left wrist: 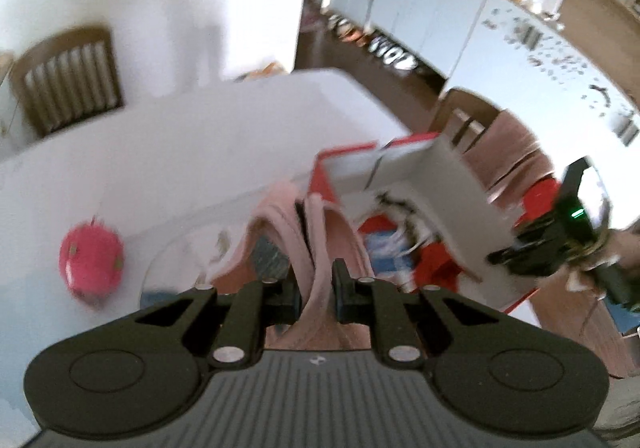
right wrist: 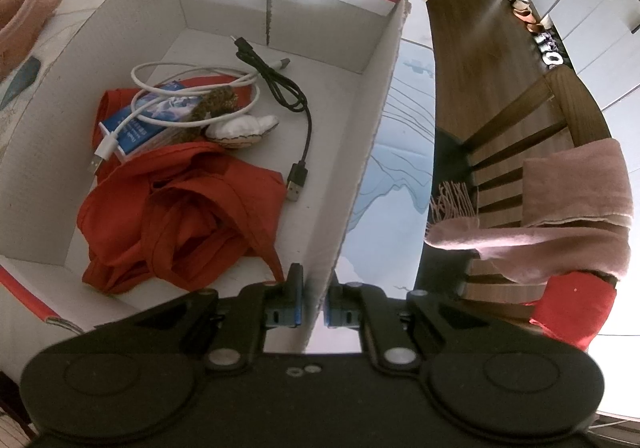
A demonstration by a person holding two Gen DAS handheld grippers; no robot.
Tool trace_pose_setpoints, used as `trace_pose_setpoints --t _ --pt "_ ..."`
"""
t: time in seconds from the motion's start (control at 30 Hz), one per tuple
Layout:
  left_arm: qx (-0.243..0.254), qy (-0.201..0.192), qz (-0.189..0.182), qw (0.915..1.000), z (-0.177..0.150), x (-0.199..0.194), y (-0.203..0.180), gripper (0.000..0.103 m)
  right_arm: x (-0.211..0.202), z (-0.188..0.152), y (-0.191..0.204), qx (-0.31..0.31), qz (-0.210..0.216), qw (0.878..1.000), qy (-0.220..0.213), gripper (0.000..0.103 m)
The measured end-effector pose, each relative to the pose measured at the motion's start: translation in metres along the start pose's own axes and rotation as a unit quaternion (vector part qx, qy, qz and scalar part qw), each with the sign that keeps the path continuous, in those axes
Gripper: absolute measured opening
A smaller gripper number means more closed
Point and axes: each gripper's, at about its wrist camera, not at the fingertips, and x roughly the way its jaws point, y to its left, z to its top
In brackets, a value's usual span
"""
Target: Organize objects
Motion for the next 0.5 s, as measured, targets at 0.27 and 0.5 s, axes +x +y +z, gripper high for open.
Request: trace_pose_setpoints --t 0.27,0.5 --pt "0.051 -0.032 -0.041 0.9973 0.039 -0.012 -0.048 0.013 0.0 0.0 0.0 0.0 -0.001 1.0 -0.001 0.008" --pt "0.095 -0.077 -0.07 0.99 0.078 -0.033 -0.086 0.013 0.0 0.0 0.0 0.0 -0.001 1.0 -0.001 0.008"
